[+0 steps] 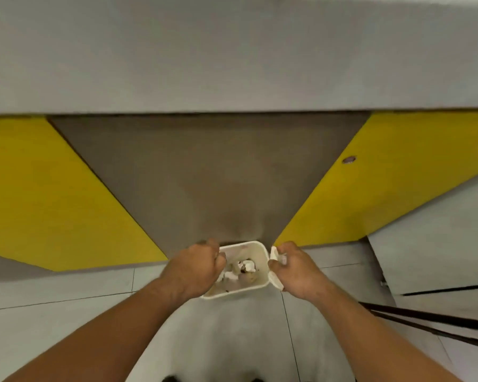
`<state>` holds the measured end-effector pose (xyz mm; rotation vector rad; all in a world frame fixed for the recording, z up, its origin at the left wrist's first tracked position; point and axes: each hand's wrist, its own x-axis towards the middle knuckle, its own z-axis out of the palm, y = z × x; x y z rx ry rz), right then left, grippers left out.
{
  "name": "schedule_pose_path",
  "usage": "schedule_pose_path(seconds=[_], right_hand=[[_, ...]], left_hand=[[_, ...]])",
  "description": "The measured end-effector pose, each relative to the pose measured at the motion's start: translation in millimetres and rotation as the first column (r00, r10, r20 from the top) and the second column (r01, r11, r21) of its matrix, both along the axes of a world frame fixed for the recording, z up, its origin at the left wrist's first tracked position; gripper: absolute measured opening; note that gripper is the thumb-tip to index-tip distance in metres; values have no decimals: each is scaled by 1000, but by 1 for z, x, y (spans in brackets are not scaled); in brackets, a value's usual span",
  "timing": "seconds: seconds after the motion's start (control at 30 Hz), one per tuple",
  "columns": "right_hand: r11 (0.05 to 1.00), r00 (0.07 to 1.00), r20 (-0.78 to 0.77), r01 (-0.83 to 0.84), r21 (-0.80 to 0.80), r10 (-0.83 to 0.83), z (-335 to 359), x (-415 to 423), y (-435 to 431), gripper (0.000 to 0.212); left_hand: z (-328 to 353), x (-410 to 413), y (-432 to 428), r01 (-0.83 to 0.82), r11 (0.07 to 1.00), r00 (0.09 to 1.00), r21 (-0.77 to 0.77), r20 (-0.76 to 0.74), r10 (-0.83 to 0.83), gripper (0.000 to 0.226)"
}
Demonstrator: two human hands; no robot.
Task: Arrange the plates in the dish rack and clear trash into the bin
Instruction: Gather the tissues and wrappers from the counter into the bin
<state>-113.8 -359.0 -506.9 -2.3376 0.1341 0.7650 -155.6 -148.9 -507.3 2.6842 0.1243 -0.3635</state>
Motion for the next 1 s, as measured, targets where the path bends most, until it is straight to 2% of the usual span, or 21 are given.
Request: schedule_pose_path(seconds=[0.17,0.3,0.43,0.53,0.6,0.77,0.87,0.93,1.0], right_hand=[[998,999,39,22,-52,-20,-103,4,-11,22],[997,996,93,22,-75,-14,-159,10,-21,22],[993,987,157,-7,-114,25,-194,15,-28,27],[984,983,152,-80,-157,104,-206,16,-20,30],[959,966,135,-191,-208,221,-208,17,-7,28],[844,834,216,-431,-319,508,-233,33,28,35],[727,743,105,-599,-335,661,-263,39,41,48],[657,712,1,-648,-385,702,-278,40,44,53],[665,725,4,-631,-399,689,-281,43,44,54]], left_hand=[[-125,19,-16,167,986,978,9,-126,-165,32],[-203,38,-37,249,968,951,-14,-185,-247,39],[-251,53,-46,308,946,932,-102,-168,-322,64],[-254,56,-29,282,956,959,-77,38,-280,52],[-241,50,-9,254,967,961,-19,120,-250,38],[-209,28,34,222,974,964,35,142,-225,30],[-202,14,45,215,976,962,35,163,-218,31],[-204,4,49,201,979,966,41,157,-205,34],[-206,-3,54,180,982,974,49,131,-185,39]])
